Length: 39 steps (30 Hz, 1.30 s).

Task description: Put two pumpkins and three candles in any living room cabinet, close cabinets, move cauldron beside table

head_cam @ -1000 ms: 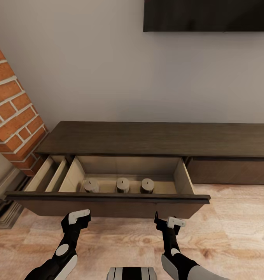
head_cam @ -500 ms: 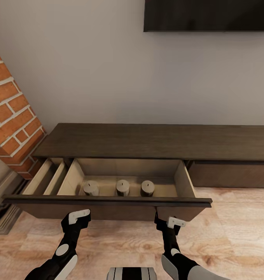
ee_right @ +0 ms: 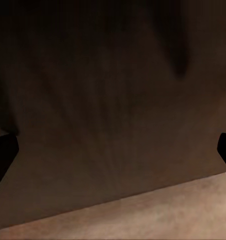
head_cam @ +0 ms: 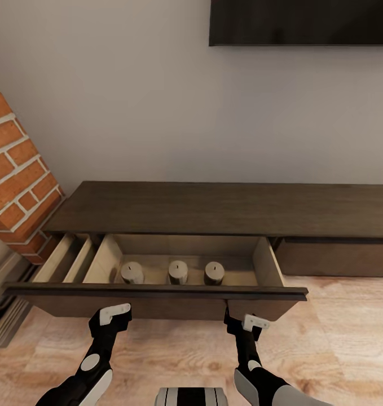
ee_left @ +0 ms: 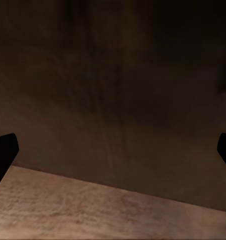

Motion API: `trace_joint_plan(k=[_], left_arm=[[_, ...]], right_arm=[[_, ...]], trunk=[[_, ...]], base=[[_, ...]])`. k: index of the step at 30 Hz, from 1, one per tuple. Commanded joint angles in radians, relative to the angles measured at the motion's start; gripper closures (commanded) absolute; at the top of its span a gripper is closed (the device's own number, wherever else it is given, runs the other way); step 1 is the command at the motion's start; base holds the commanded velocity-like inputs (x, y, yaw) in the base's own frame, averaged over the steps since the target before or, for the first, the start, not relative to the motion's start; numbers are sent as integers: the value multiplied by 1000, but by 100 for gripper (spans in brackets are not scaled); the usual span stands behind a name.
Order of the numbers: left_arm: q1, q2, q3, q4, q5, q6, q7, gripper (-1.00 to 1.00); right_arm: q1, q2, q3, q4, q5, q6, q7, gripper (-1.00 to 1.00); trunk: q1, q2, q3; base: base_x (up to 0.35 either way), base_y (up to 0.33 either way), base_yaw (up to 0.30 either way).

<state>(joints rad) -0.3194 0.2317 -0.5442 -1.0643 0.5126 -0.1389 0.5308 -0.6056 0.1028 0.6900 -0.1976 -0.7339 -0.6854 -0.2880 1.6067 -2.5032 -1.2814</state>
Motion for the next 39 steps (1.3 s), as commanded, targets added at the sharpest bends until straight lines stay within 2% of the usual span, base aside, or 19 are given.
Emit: trace_joint_plan(k=[1,39], left_arm=[[-1,1,-5,0,11,-8,6,-100],[-1,1,-5,0,11,-8,5,-100]], right_arm=[[-1,0,8,0,1,-2,-8,-100],[-1,0,8,0,1,-2,-8,-100]], trunk=[[0,0,-1],[0,0,-1]], base=[[134,0,0],[121,0,0]])
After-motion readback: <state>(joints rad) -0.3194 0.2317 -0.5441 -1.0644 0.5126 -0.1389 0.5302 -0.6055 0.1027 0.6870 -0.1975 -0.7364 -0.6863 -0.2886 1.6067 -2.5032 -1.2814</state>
